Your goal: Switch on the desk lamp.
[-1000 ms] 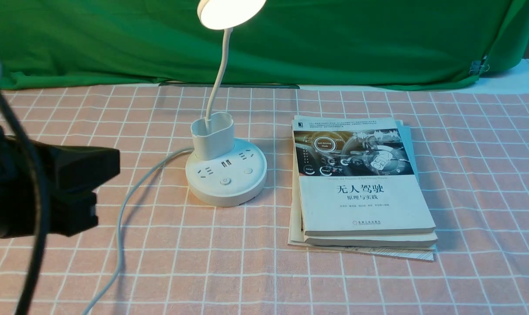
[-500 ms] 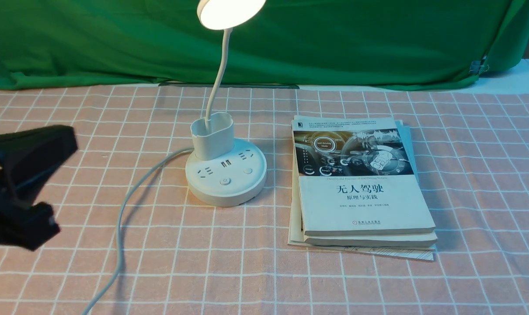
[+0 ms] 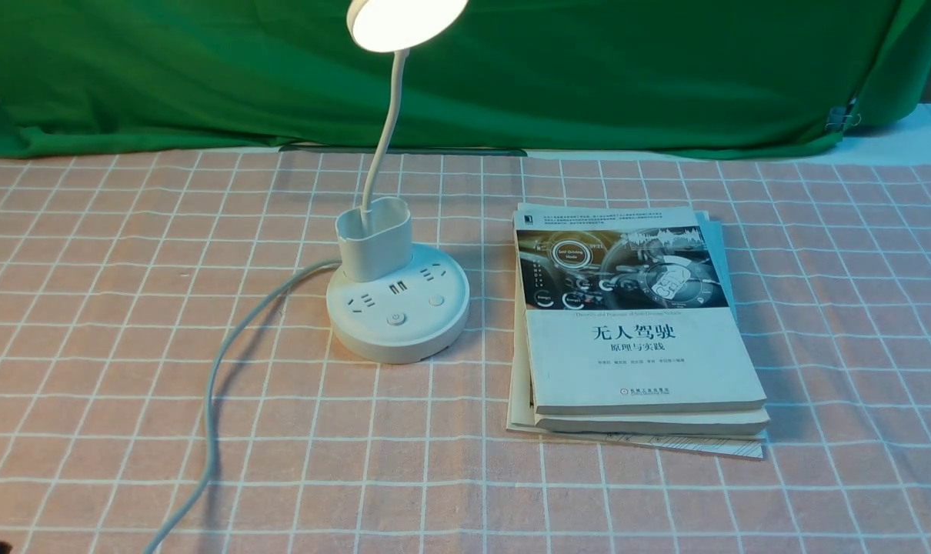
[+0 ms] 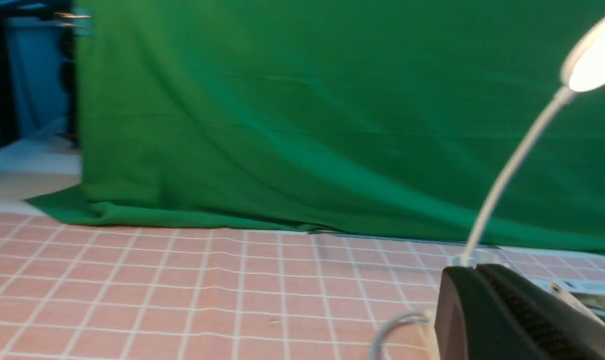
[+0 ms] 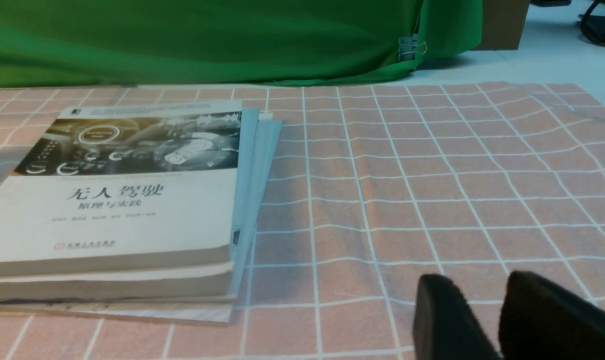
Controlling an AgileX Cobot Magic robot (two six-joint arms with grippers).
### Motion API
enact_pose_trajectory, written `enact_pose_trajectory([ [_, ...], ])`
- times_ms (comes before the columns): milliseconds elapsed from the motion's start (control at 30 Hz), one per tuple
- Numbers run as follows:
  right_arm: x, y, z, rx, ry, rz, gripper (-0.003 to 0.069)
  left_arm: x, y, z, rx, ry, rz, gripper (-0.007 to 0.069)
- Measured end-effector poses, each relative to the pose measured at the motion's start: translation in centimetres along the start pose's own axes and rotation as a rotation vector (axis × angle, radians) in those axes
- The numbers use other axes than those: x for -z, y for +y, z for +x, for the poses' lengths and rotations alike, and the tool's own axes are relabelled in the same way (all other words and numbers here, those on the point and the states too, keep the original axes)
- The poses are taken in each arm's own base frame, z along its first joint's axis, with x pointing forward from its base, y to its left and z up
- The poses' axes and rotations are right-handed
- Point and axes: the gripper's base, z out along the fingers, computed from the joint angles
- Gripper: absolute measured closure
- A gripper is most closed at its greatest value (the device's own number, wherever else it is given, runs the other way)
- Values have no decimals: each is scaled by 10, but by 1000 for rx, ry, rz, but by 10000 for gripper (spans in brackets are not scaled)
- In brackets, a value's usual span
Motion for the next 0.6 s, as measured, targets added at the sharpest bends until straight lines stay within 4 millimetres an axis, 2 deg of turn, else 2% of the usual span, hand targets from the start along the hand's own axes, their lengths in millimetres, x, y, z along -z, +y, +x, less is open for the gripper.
enact_pose_trajectory([
  [167,0,0,0,0,0,0,418,8,5,13,-7,12,-70,603],
  [300,0,0,0,0,0,0,418,9,9,28,16,100,-127,603],
  [467,0,0,0,0,0,0,418,11,9,40,97,213,-135,603],
  [600,0,0,0,0,0,0,418,12,8,44,76,267,-124,603],
])
